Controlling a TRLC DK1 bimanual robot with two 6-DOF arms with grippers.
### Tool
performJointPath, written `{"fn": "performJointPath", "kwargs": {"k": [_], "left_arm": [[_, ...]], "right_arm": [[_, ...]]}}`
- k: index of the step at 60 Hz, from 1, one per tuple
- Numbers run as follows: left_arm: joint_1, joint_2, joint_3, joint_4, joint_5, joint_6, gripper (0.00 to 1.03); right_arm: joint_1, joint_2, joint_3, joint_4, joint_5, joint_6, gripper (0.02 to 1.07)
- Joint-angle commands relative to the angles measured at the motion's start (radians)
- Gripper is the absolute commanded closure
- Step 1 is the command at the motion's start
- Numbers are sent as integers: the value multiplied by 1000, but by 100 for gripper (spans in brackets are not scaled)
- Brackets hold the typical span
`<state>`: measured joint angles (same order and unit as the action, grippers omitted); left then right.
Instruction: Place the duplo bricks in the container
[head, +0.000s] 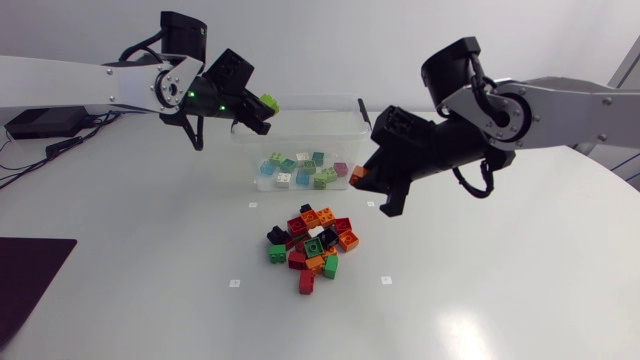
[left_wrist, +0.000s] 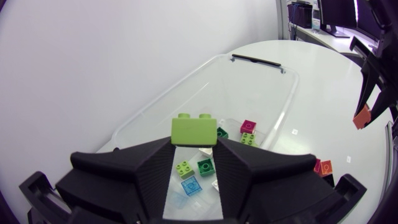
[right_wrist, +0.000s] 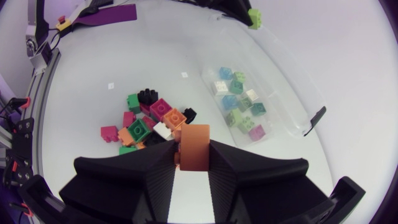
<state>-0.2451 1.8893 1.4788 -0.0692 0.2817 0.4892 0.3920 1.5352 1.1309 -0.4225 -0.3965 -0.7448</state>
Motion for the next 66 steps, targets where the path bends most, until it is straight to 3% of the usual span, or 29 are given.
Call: {"fn": "performJointPath", "kwargs": {"k": [1, 4, 12, 16, 44, 66], "left_arm": [[-6, 62, 74, -1, -12, -29, 69], [-5, 82, 97, -7, -24, -40, 63], [0, 91, 115, -18, -27, -47, 21], [3, 68, 98, -18, -27, -47, 7], [38, -300, -198, 31, 7, -40, 6], [63, -421, -356, -130, 117, 100, 6]], "right_arm": [[-5, 34, 49, 2, -8, 45, 81], [-7, 48, 73, 18, -8, 67, 81], [-19, 98, 153, 54, -8, 122, 81], [-24, 132, 201, 64, -8, 147, 81], [-10, 378, 529, 94, 2, 262, 81], [27, 566, 787, 37, 28, 335, 81]]}}
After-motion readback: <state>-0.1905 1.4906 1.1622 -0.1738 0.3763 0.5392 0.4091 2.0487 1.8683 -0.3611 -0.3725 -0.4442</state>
